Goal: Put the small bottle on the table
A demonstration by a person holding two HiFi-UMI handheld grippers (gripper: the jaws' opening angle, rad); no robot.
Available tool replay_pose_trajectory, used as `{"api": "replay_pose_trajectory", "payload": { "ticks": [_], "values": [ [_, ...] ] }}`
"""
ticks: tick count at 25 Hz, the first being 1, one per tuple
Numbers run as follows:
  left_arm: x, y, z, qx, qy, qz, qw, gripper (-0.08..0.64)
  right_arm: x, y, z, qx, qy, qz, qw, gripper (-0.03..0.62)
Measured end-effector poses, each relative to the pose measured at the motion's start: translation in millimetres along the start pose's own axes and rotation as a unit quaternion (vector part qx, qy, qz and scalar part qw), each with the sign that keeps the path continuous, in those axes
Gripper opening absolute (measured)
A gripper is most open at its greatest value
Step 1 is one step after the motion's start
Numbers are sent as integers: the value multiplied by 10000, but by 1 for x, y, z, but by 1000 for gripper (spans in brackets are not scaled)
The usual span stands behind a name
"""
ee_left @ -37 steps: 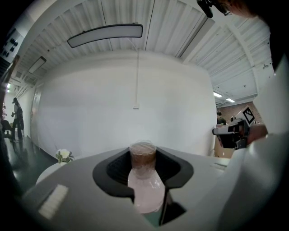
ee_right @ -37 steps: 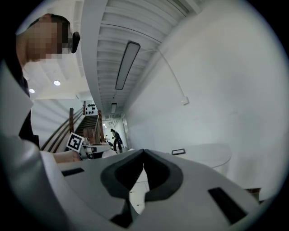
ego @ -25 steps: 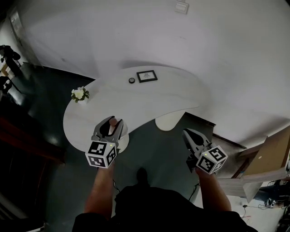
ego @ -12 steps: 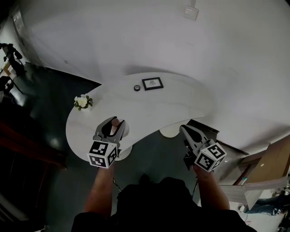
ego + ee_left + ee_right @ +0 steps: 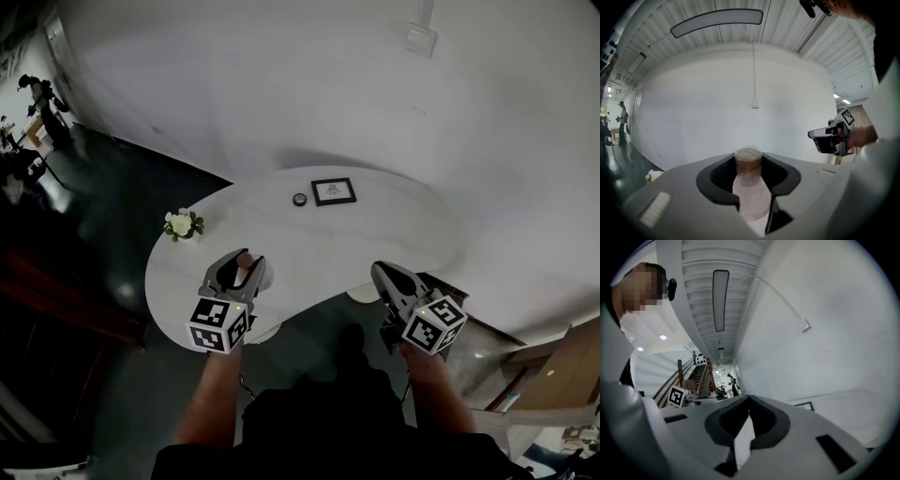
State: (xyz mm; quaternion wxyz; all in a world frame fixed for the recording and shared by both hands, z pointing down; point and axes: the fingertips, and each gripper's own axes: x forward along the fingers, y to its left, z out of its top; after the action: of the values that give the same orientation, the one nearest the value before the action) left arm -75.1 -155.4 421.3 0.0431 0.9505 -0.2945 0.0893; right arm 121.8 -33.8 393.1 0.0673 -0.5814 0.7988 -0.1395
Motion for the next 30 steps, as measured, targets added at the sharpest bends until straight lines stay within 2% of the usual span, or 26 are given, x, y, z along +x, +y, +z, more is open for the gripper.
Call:
{"api": "replay_pose_trajectory", "payload": {
  "ticks": [5, 10, 19, 24, 30],
  "values": [
    [31, 8, -1, -72, 93, 292, 9995, 149, 35, -36, 6, -25, 184, 429, 9989, 11],
    [80, 12, 8, -480, 30, 608, 9970, 149, 64, -93, 18, 27, 345, 861, 9957, 11],
    [134, -3, 27, -745, -26, 1256, 9893, 149, 81, -186, 24, 126, 812, 1346, 9875, 11],
    [140, -2, 23, -761, 38, 1495, 9858, 149, 100, -196, 15, 172, 1006, 1625, 9814, 11],
    [126, 20, 19, -637, 23, 1670, 9839, 149, 133, -171, 13, 21, 1092, 1897, 9757, 11]
  ]
}}
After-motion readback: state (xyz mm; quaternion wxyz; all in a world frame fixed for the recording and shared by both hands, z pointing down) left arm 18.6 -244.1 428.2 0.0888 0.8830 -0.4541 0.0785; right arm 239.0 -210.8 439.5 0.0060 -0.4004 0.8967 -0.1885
